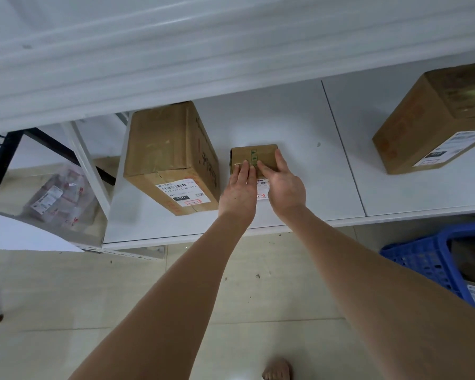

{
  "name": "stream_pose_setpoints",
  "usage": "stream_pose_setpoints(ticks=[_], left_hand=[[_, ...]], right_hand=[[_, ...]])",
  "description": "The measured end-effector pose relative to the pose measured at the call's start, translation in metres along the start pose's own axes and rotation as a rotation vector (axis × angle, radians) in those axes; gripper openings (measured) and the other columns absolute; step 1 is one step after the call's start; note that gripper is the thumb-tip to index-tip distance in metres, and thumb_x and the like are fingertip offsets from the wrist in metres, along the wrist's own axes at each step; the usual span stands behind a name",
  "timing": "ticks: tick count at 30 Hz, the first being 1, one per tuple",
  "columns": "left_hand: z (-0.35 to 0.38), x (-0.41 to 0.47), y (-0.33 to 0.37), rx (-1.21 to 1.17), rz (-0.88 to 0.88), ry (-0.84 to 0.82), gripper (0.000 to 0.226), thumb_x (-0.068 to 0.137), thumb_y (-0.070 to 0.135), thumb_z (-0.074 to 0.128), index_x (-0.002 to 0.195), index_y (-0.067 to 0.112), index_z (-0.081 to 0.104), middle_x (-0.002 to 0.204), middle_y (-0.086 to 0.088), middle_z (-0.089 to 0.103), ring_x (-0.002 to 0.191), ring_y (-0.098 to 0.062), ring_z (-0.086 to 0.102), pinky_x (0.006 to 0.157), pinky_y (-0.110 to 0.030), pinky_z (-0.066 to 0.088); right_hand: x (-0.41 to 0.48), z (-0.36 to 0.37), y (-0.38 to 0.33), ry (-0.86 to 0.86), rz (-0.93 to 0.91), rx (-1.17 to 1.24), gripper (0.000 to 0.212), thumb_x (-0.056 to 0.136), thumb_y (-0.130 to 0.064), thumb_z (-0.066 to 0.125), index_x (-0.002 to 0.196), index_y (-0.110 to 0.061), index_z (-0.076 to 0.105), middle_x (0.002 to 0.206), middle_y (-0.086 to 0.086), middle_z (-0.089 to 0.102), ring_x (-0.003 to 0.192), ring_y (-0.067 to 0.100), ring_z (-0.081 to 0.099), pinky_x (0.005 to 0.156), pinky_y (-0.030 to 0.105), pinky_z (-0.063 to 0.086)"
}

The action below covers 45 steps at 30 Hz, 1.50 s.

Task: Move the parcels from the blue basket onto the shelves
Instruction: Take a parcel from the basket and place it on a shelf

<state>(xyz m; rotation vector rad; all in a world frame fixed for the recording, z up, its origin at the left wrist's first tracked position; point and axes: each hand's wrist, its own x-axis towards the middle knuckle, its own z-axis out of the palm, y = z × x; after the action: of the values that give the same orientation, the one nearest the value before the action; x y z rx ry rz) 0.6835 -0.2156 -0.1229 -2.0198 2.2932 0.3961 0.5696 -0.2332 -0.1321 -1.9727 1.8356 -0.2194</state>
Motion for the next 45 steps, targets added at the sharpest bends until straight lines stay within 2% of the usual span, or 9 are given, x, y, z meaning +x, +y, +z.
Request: stream_pose_setpoints(ticks=[7, 13, 20, 22, 29, 34, 37, 42, 45], left_hand=[[-0.004, 0.018, -0.004, 0.006, -0.001, 0.001, 0.074, 0.092, -0.005, 0.043, 0.152, 0.009, 0.002, 0.16, -0.004, -0.007, 0.148, -0.02, -0.006, 0.119, -0.033, 0.019], [-0.019, 0.015, 0.001, -0.008, -0.018, -0.026, 0.072, 0.091, 0.001, 0.05, 0.151, 0.011, 0.012, 0.159, -0.003, 0.004, 0.148, -0.02, 0.001, 0.117, -0.035, 0.024], [-0.048, -0.016, 0.051, 0.033, -0.005, -0.108, 0.07, 0.087, 0.003, 0.055, 0.146, 0.015, 0.021, 0.154, -0.006, 0.012, 0.133, -0.028, 0.034, 0.098, -0.037, 0.042], [-0.055, -0.026, 0.078, 0.064, 0.047, -0.132, 0.067, 0.088, 0.004, 0.053, 0.146, 0.014, 0.021, 0.154, -0.007, 0.013, 0.134, -0.028, 0.035, 0.097, -0.036, 0.042], [-0.06, -0.062, 0.197, 0.028, 0.243, -0.223, 0.071, 0.089, 0.005, 0.053, 0.15, 0.015, 0.017, 0.159, -0.007, 0.004, 0.145, -0.023, 0.014, 0.11, -0.034, 0.029], [-0.053, -0.098, 0.297, 0.031, 0.373, -0.289, 0.067, 0.088, 0.006, 0.052, 0.148, 0.016, 0.023, 0.157, -0.006, 0.009, 0.141, -0.022, 0.026, 0.104, -0.034, 0.037], [-0.046, -0.12, 0.362, 0.045, 0.428, -0.325, 0.061, 0.089, 0.006, 0.051, 0.144, 0.014, 0.028, 0.153, -0.007, 0.015, 0.135, -0.023, 0.033, 0.097, -0.033, 0.04], [-0.024, -0.157, 0.469, 0.023, 0.41, -0.371, 0.062, 0.09, 0.009, 0.051, 0.146, 0.016, 0.027, 0.155, -0.008, 0.015, 0.138, -0.025, 0.031, 0.1, -0.037, 0.042], [-0.011, -0.176, 0.535, 0.005, 0.38, -0.393, 0.057, 0.089, 0.008, 0.053, 0.142, 0.014, 0.033, 0.149, -0.008, 0.024, 0.132, -0.025, 0.039, 0.094, -0.037, 0.045]], right_hand=[[0.014, -0.008, -0.002, -0.005, -0.015, 0.029, 0.058, 0.096, -0.012, 0.046, 0.149, -0.033, 0.033, 0.163, 0.003, 0.0, 0.111, 0.033, 0.058, 0.095, 0.038, 0.047], [0.001, -0.014, 0.0, 0.046, -0.039, 0.072, 0.064, 0.092, -0.01, 0.056, 0.148, -0.029, 0.032, 0.16, 0.009, 0.005, 0.13, 0.03, 0.039, 0.093, 0.039, 0.049], [-0.053, -0.054, 0.025, 0.003, 0.132, 0.065, 0.074, 0.088, 0.0, 0.053, 0.149, -0.028, 0.021, 0.158, 0.005, 0.006, 0.133, 0.026, 0.033, 0.083, 0.034, 0.049], [-0.075, -0.07, 0.038, -0.002, 0.176, 0.065, 0.073, 0.089, -0.004, 0.055, 0.149, -0.027, 0.021, 0.157, 0.005, 0.006, 0.133, 0.025, 0.033, 0.085, 0.034, 0.049], [-0.163, -0.132, 0.111, 0.007, 0.319, 0.113, 0.067, 0.092, -0.01, 0.055, 0.15, -0.021, 0.023, 0.158, 0.008, 0.008, 0.139, 0.027, 0.026, 0.103, 0.036, 0.042], [-0.231, -0.175, 0.182, 0.045, 0.45, 0.101, 0.064, 0.092, -0.01, 0.053, 0.149, -0.022, 0.024, 0.155, 0.008, 0.016, 0.137, 0.027, 0.027, 0.097, 0.036, 0.043], [-0.273, -0.196, 0.234, 0.049, 0.502, 0.075, 0.062, 0.094, -0.015, 0.052, 0.149, -0.02, 0.024, 0.156, 0.01, 0.015, 0.139, 0.029, 0.025, 0.102, 0.036, 0.041], [-0.342, -0.231, 0.326, 0.064, 0.525, 0.137, 0.057, 0.095, -0.024, 0.052, 0.146, -0.024, 0.028, 0.153, 0.008, 0.02, 0.137, 0.027, 0.027, 0.104, 0.038, 0.039], [-0.382, -0.26, 0.378, 0.039, 0.521, 0.126, 0.056, 0.094, -0.024, 0.053, 0.145, -0.023, 0.028, 0.151, 0.009, 0.021, 0.134, 0.028, 0.029, 0.1, 0.036, 0.042]])
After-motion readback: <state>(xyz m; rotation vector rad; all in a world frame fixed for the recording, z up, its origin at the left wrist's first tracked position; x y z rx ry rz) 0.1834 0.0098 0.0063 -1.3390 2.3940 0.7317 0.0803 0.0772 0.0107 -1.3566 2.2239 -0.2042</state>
